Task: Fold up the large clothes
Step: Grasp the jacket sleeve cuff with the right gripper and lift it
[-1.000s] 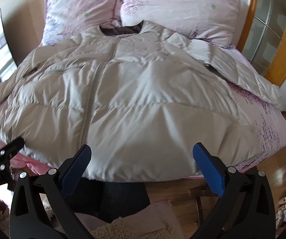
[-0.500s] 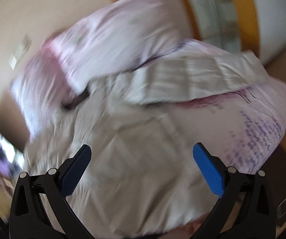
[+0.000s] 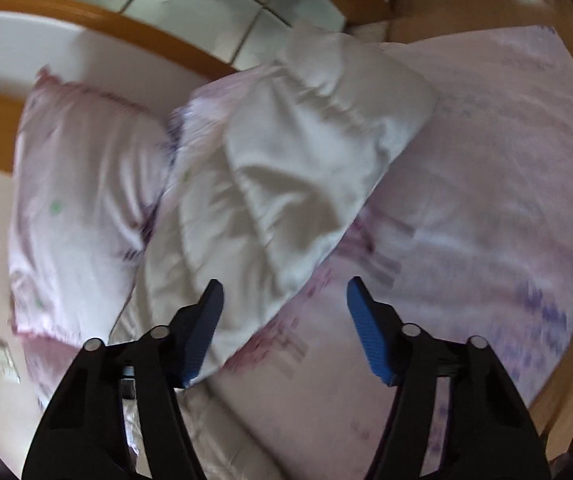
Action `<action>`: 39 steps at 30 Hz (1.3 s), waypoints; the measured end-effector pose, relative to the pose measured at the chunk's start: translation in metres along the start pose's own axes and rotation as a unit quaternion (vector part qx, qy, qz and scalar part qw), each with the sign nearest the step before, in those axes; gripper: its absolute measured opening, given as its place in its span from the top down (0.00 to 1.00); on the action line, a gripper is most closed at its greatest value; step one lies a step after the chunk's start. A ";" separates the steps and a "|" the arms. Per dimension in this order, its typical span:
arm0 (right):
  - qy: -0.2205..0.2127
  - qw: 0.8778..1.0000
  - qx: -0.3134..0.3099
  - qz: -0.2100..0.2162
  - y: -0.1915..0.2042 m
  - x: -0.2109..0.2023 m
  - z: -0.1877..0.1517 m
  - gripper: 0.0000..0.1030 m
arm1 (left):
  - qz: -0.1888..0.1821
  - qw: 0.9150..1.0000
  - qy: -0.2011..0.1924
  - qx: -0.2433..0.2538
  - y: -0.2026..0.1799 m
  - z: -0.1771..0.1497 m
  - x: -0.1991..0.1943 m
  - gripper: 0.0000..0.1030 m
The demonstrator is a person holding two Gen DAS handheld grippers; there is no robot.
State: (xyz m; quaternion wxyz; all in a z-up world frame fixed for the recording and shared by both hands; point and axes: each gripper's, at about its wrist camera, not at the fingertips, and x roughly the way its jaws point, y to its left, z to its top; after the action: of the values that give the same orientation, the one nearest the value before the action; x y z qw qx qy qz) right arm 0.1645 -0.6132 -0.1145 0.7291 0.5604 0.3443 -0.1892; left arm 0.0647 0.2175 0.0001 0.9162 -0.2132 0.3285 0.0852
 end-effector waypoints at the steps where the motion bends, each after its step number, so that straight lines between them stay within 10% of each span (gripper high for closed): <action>1: -0.002 1.000 0.005 -0.002 -0.003 0.002 0.005 0.47 | -0.002 1.000 0.009 -0.007 0.005 0.003 0.006 0.02; 11: -0.046 0.998 -0.016 -0.045 0.004 0.006 0.023 0.84 | -0.021 0.995 0.029 -0.098 0.042 0.018 0.036 0.02; 19: -0.118 0.982 -0.125 -0.077 0.058 -0.014 0.016 0.93 | -0.037 0.991 0.025 -0.129 0.055 0.024 0.046 0.03; 28: -0.158 0.939 -0.306 -0.006 0.189 -0.044 -0.048 0.94 | -0.050 0.990 0.013 -0.130 0.057 0.032 0.045 0.03; 39: -0.068 0.871 -0.468 0.134 0.310 -0.035 -0.190 0.94 | -0.039 0.994 -0.002 -0.105 0.054 0.036 0.039 0.02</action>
State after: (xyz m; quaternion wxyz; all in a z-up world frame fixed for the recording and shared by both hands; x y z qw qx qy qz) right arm 0.2903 -0.3434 0.0982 0.9459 0.1800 0.2641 0.0560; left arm 0.0992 0.2827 -0.0179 0.8922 -0.3202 0.3073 0.0839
